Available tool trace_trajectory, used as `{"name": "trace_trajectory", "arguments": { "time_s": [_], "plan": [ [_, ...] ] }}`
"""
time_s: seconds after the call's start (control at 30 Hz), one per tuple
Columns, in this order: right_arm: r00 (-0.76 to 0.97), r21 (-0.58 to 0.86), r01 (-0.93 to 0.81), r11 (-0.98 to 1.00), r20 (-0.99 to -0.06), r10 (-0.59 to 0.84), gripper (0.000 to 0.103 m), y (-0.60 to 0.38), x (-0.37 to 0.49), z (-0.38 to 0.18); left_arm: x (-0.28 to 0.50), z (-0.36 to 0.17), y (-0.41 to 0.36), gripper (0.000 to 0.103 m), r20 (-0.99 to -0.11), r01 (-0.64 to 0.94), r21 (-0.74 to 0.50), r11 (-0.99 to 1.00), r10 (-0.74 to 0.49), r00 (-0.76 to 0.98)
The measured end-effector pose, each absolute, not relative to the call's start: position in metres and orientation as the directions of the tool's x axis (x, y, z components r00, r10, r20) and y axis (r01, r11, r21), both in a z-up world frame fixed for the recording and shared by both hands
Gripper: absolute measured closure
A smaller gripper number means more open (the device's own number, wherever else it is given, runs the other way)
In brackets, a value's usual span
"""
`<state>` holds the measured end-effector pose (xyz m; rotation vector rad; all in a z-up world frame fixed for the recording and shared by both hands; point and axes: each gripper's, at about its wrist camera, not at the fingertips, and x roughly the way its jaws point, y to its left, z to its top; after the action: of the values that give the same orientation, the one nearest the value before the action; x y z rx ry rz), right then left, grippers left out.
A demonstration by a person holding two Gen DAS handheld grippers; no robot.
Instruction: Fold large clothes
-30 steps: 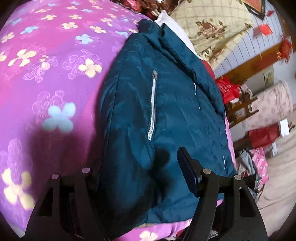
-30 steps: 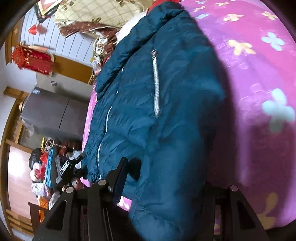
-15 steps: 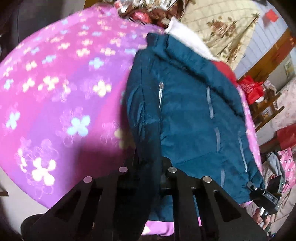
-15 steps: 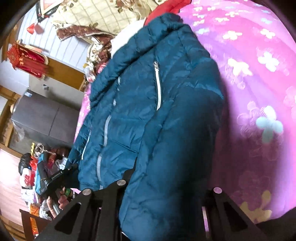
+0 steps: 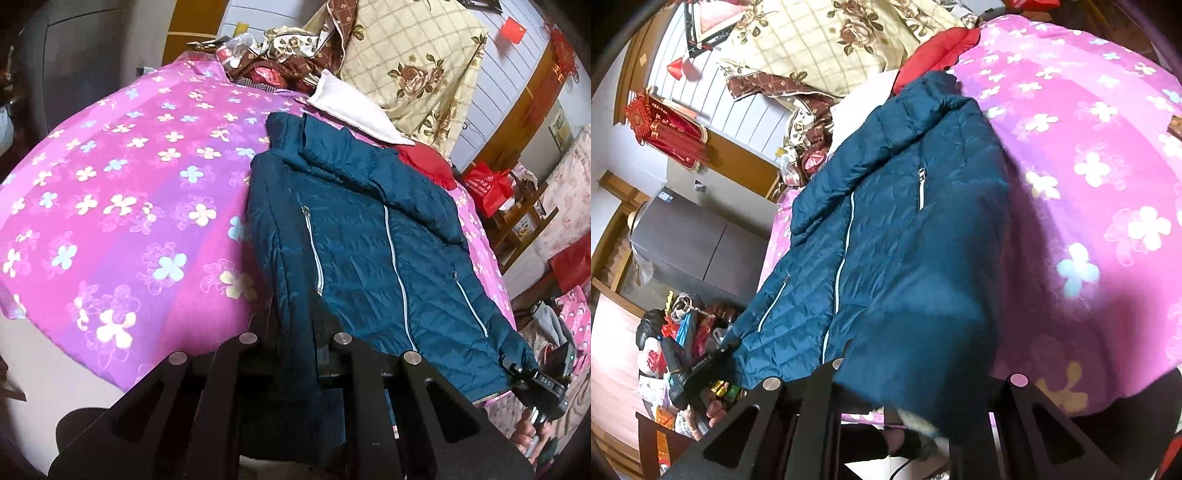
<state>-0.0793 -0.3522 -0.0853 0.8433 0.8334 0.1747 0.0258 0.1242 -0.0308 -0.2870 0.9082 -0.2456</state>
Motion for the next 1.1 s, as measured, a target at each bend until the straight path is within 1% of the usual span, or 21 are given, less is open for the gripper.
{"name": "trace_trajectory", "arguments": {
  "time_s": [0.17,0.27,0.33,0.43,0.53,0.63,0.73,0.77,0.8,0.83,0.87,0.9,0.93,1.0,1.07,1.1],
  "plan": [
    [0.703,0.714,0.148,0.685,-0.562,0.435,0.093,-0.355,-0.095,-0.070,0.012,-0.021,0.134,0.094,-0.708,0.087,-0.381,0.920,-0.351,0.613],
    [0.710,0.707,0.129,0.696,-0.556,0.432,0.094,-0.355,-0.100,-0.063,0.007,-0.015,0.135,0.094,-0.692,0.093,-0.377,0.922,-0.347,0.634],
    [0.703,0.691,0.132,0.711,-0.570,0.424,0.094,-0.354,-0.097,-0.064,0.010,-0.017,0.132,0.094,-0.697,0.091,-0.363,0.927,-0.335,0.633],
    [0.679,0.643,0.165,0.747,-0.624,0.387,0.094,-0.350,-0.090,-0.073,0.014,-0.029,0.127,0.094,-0.713,0.084,-0.348,0.934,-0.321,0.623],
    [0.657,0.626,0.189,0.756,-0.653,0.377,0.093,-0.349,-0.084,-0.082,0.019,-0.043,0.125,0.094,-0.735,0.074,-0.344,0.936,-0.318,0.599],
    [0.646,0.632,0.207,0.747,-0.662,0.381,0.093,-0.353,-0.078,-0.091,0.024,-0.059,0.126,0.092,-0.747,0.066,-0.388,0.919,-0.356,0.561],
    [0.631,0.636,0.223,0.739,-0.672,0.387,0.092,-0.357,-0.077,-0.101,0.022,-0.073,0.128,0.088,-0.751,0.057,-0.428,0.902,-0.390,0.534],
    [0.626,0.634,0.233,0.738,-0.678,0.385,0.091,-0.357,-0.076,-0.103,0.021,-0.076,0.129,0.083,-0.752,0.052,-0.433,0.900,-0.392,0.530],
    [0.620,0.632,0.246,0.735,-0.685,0.383,0.090,-0.359,-0.076,-0.106,0.020,-0.080,0.130,0.076,-0.751,0.047,-0.438,0.898,-0.394,0.529],
    [0.615,0.636,0.260,0.727,-0.689,0.383,0.089,-0.361,-0.077,-0.110,0.018,-0.085,0.132,0.072,-0.749,0.041,-0.444,0.895,-0.396,0.531],
    [0.613,0.643,0.273,0.716,-0.690,0.386,0.086,-0.364,-0.079,-0.114,0.016,-0.088,0.134,0.066,-0.745,0.037,-0.453,0.891,-0.401,0.533],
    [0.611,0.644,0.285,0.709,-0.693,0.383,0.081,-0.366,-0.080,-0.117,0.014,-0.092,0.138,0.064,-0.741,0.028,-0.464,0.885,-0.406,0.535],
    [0.611,0.645,0.295,0.705,-0.695,0.380,0.078,-0.368,-0.081,-0.119,0.014,-0.094,0.141,0.064,-0.739,0.023,-0.474,0.880,-0.411,0.533],
    [0.619,0.656,0.309,0.688,-0.688,0.378,0.060,-0.374,-0.085,-0.123,0.014,-0.097,0.151,0.063,-0.729,0.007,-0.507,0.862,-0.433,0.530],
    [0.632,0.668,0.319,0.672,-0.678,0.375,0.058,-0.377,-0.086,-0.124,0.012,-0.098,0.165,0.062,-0.707,-0.018,-0.552,0.834,-0.457,0.540],
    [0.629,0.674,0.322,0.665,-0.677,0.381,0.058,-0.377,-0.086,-0.125,0.012,-0.099,0.170,0.055,-0.700,-0.028,-0.564,0.825,-0.460,0.546]
  ]
}}
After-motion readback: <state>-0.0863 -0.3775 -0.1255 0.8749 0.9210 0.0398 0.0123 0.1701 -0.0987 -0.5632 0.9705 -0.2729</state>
